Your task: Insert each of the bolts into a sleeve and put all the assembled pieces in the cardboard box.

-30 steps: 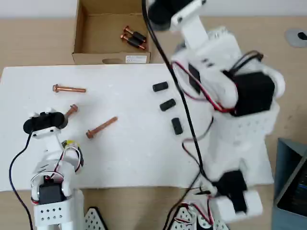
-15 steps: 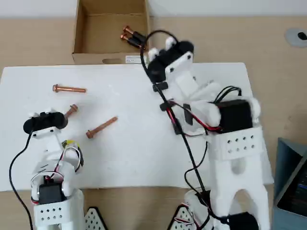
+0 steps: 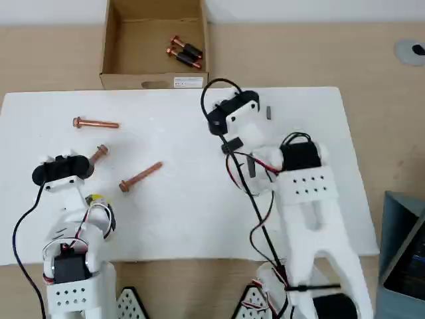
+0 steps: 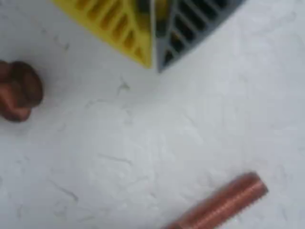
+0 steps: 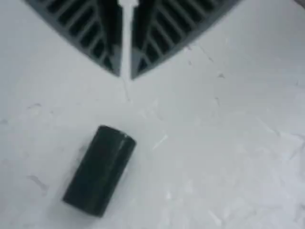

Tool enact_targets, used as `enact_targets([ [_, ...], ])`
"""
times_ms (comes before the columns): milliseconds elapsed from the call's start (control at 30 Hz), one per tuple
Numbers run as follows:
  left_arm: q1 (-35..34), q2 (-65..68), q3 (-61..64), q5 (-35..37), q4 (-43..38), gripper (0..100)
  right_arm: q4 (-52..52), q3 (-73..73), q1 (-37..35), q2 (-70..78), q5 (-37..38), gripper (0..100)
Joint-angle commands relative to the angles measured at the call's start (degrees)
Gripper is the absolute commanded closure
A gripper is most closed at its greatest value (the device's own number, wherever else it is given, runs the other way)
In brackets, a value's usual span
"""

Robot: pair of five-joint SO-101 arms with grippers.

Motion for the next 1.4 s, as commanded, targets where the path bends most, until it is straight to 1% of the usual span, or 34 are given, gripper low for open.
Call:
enact_targets([
  [0, 0.3, -0.3, -0.2, 0.0, -1.0, 100, -2.4, 0.1, 0.9, 3.8, 0.4, 97.0],
  [200, 0.3, -0.3, -0.2, 0.0, -0.9, 100, -9.4, -0.1, 0.8, 10.9, -0.4, 96.1],
  [267, 0.3, -0.3, -0.2, 0.0, -0.9, 100, -10.8, -0.2, 0.8, 12.8, -2.6, 91.9],
  [333, 0.3, -0.3, -0.2, 0.0, -0.9, 100, -11.5, -0.2, 0.7, 14.5, -3.2, 87.5],
  [400, 0.3, -0.3, -0.2, 0.0, -0.9, 100, -12.1, -0.2, 0.6, 15.7, -3.1, 86.8],
  [700, 0.3, -0.3, -0.2, 0.0, -0.9, 100, -12.5, -0.2, 0.5, 18.2, -3.1, 86.4],
  [833, 0.3, -0.3, -0.2, 0.0, -0.9, 100, -12.3, -0.1, 0.4, 18.5, -3.2, 82.2],
  [967, 0.3, -0.3, -0.2, 0.0, -0.9, 100, -12.2, 0.0, 0.3, 18.5, -2.8, 82.0],
  [1200, 0.3, -0.3, -0.2, 0.0, -0.9, 100, -12.6, 0.1, -3.6, 18.9, -3.1, 82.0],
  [1367, 0.3, -0.3, -0.2, 0.0, -0.9, 100, -13.6, -0.2, -3.2, 24.2, -3.2, 82.0],
])
